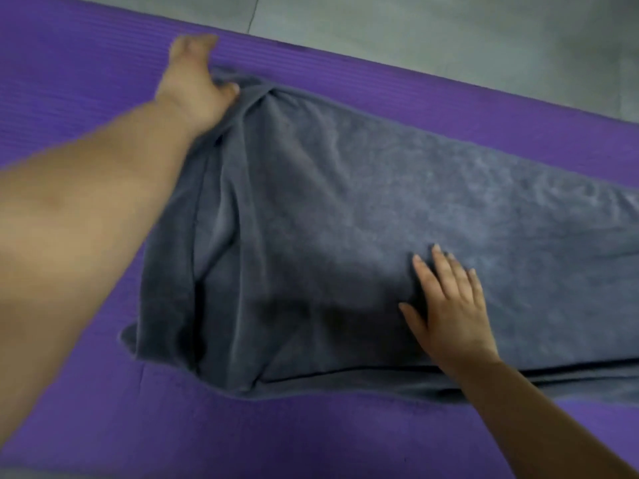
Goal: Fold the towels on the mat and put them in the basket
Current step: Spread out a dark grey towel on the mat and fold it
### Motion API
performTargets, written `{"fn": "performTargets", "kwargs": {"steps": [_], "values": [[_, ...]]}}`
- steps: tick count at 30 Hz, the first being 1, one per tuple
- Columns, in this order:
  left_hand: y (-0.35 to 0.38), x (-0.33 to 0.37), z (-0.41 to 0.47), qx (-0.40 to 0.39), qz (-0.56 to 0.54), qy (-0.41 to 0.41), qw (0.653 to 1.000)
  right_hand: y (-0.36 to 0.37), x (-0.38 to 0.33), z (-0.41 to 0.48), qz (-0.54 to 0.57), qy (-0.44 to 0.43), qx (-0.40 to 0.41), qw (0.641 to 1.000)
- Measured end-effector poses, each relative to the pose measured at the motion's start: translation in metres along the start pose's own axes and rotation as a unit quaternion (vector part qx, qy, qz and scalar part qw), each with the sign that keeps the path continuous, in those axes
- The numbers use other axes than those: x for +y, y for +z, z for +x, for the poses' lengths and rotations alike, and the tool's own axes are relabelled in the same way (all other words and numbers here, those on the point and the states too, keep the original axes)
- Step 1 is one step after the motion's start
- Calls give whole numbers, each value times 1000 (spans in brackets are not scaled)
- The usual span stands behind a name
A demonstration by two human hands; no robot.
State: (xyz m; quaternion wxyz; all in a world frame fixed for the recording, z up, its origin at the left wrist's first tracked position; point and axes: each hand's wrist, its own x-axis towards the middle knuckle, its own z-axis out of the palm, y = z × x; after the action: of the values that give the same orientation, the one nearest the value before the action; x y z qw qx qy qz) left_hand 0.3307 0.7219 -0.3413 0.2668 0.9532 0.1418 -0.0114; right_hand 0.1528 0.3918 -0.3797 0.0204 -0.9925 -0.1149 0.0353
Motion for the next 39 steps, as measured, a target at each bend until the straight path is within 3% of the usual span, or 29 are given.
{"fn": "performTargets", "kwargs": {"steps": [4,6,9,13,15,17,20,22,25,27,29,37,39], "values": [[3,-35,-131,72,5,61,996,5,-4,-4,17,1,-29,999],[6,-49,-209,106,25,-2,994,1,-5,-5,36,11,-63,997],[15,-57,-288,79,59,-92,991,-4,-11,-8,80,25,-71,994],[19,-76,-303,57,-1,-128,990,-9,-4,-7,84,6,-134,987],[8,-80,-297,79,-28,-176,981,-14,-3,-6,88,4,-137,987],[-3,-82,-294,53,-21,-180,982,-18,-5,-6,96,13,-147,984],[-9,-87,-287,4,16,-171,985,-16,-6,-11,106,20,-94,990],[-13,-85,-278,-2,10,-178,984,-10,-7,-19,96,-29,-20,995],[-25,-81,-274,15,-130,-200,971,-10,-18,-36,89,-208,41,973],[-34,-86,-276,25,-217,-235,947,-9,-28,-47,86,-310,45,946],[-43,-92,-281,28,-258,-253,932,-6,-38,-60,70,-354,24,932],[-62,-117,-307,-110,-140,-251,951,0,-53,-85,85,-387,-4,918],[-55,-119,-312,-102,-69,-237,964,3,-53,-89,70,-399,-5,914]]}}
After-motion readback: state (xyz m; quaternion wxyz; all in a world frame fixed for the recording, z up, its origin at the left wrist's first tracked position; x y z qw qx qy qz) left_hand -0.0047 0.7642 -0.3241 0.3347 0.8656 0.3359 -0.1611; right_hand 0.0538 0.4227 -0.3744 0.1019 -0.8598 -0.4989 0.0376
